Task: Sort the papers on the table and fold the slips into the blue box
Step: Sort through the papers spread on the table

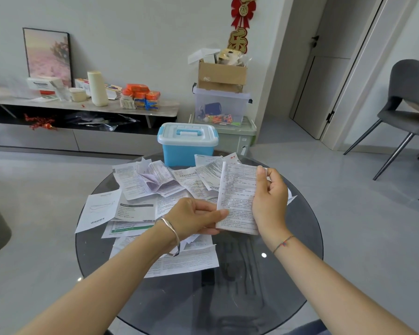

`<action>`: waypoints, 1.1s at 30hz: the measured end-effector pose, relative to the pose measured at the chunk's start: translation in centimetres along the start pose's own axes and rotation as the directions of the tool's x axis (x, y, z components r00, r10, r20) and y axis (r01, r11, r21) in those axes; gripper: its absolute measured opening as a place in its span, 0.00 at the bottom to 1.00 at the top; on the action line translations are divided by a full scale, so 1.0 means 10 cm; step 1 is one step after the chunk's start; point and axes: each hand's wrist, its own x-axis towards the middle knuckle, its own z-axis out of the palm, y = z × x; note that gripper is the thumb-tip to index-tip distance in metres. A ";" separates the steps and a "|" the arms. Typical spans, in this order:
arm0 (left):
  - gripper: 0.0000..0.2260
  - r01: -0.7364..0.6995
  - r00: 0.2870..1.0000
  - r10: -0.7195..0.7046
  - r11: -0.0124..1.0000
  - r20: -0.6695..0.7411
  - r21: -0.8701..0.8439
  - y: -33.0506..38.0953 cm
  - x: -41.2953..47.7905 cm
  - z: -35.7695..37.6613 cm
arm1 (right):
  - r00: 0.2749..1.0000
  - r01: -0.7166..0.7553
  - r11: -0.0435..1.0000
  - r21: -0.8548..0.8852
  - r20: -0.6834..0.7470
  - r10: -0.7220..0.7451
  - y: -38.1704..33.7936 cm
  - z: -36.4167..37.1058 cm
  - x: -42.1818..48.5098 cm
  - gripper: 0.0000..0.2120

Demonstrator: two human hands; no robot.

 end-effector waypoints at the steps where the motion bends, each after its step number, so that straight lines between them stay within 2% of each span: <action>1: 0.07 0.002 1.000 -0.002 1.000 0.002 0.013 -0.01 0.00 0.01 | 1.000 -0.005 1.000 -0.005 0.000 0.005 0.01 -0.01 0.01 0.15; 5: 0.10 0.006 1.000 -0.005 1.000 0.027 -0.010 -0.01 0.01 0.02 | 0.999 -0.029 0.999 -0.021 -0.030 0.029 0.04 -0.02 0.05 0.15; 7: 0.08 0.031 0.998 -0.030 0.999 0.058 -0.016 -0.01 0.00 0.02 | 0.998 -0.036 0.999 -0.025 -0.048 0.034 0.03 -0.04 0.07 0.15; 11: 0.08 -0.003 0.995 -0.006 0.996 0.102 0.086 0.02 0.00 -0.01 | 1.000 -0.013 0.999 -0.042 -0.008 0.013 -0.03 -0.06 0.06 0.15; 16: 0.08 -0.112 0.981 0.107 0.993 -0.161 -0.023 0.15 0.07 -0.11 | 0.958 0.023 0.998 -0.059 0.288 -0.005 -0.07 0.02 -0.14 0.18; 20: 0.08 -0.140 0.968 0.123 0.988 -0.217 -0.065 0.14 0.10 -0.15 | 0.952 0.029 0.999 -0.041 0.305 -0.015 -0.07 0.08 -0.18 0.19; 26: 0.10 -0.124 0.978 0.089 0.976 -0.190 -0.179 0.18 0.08 -0.20 | 0.948 0.030 0.999 -0.044 0.318 -0.014 -0.13 0.08 -0.19 0.20; 29: 0.12 -0.081 0.994 0.078 0.996 -0.077 -0.045 0.16 0.01 -0.17 | 0.963 -0.003 0.999 -0.050 0.270 0.017 -0.15 0.04 -0.16 0.18; 31: 0.11 -0.101 0.995 0.100 0.992 0.021 0.072 0.12 -0.04 -0.13 | 0.972 -0.046 0.998 -0.038 0.229 0.054 -0.16 0.00 -0.12 0.13; 33: 0.16 -0.163 0.986 0.164 0.985 -0.004 0.049 0.12 -0.05 -0.11 | 0.960 -0.058 0.998 0.004 0.275 0.054 -0.20 -0.07 -0.06 0.07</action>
